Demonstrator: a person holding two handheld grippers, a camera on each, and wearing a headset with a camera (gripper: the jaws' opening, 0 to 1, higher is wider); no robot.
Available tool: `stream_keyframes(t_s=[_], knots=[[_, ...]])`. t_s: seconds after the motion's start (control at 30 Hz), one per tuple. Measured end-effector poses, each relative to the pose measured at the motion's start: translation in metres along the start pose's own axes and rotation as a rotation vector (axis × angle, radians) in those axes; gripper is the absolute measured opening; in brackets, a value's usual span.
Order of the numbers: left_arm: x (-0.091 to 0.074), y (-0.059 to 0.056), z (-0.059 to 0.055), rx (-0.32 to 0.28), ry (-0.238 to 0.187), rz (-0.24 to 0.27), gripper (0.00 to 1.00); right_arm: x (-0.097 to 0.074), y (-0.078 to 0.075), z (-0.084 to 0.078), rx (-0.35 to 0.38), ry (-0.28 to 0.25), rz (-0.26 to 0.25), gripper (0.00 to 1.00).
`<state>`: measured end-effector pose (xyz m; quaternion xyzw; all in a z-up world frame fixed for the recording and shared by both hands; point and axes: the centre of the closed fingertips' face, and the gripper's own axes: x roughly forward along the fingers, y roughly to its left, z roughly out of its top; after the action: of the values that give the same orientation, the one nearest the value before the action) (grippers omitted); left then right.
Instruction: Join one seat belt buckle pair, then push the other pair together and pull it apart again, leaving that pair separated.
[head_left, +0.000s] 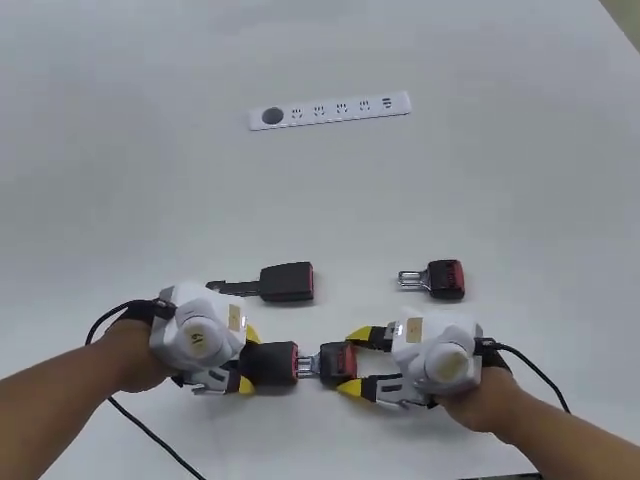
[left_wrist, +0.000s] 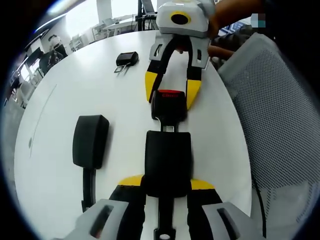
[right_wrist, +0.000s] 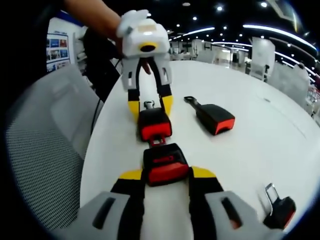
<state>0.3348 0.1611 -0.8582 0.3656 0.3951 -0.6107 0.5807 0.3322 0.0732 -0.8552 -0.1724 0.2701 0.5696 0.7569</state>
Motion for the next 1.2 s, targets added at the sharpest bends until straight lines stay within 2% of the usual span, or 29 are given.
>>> stream_keyframes(t_s=[0.03,0.07,0.27,0.43,0.57,0.6,0.67,0.73,1.0,1.2], knots=[[0.000,0.000,-0.002,0.018,0.007,0.000,0.32,0.000,0.000,-0.001,-0.007,0.009,0.001,0.33],[0.001,0.000,-0.001,0.003,0.004,0.004,0.32,-0.001,0.000,-0.003,-0.004,0.008,0.006,0.33],[0.001,-0.001,-0.002,0.022,0.016,0.009,0.32,0.000,0.001,-0.002,0.004,0.007,0.013,0.33],[0.000,0.000,-0.002,0.046,0.018,0.003,0.32,0.009,0.004,0.004,0.010,0.017,0.018,0.33],[0.000,-0.001,-0.002,0.035,0.020,0.003,0.32,0.017,0.006,0.010,0.027,0.013,0.010,0.33],[0.000,-0.001,-0.002,0.031,0.016,0.006,0.32,0.016,0.005,0.011,0.028,0.023,-0.008,0.33],[0.000,-0.001,-0.002,0.019,-0.002,0.008,0.32,0.014,0.006,0.012,0.042,0.028,-0.017,0.33],[0.000,-0.001,-0.001,0.025,-0.001,0.006,0.32,0.014,0.005,0.010,0.048,0.030,-0.021,0.33],[0.001,0.000,-0.001,0.024,-0.009,0.004,0.32,0.014,0.002,0.010,0.033,0.044,-0.013,0.34],[0.001,0.001,-0.001,0.025,-0.031,0.000,0.32,0.015,0.000,0.009,0.023,0.056,-0.002,0.34]])
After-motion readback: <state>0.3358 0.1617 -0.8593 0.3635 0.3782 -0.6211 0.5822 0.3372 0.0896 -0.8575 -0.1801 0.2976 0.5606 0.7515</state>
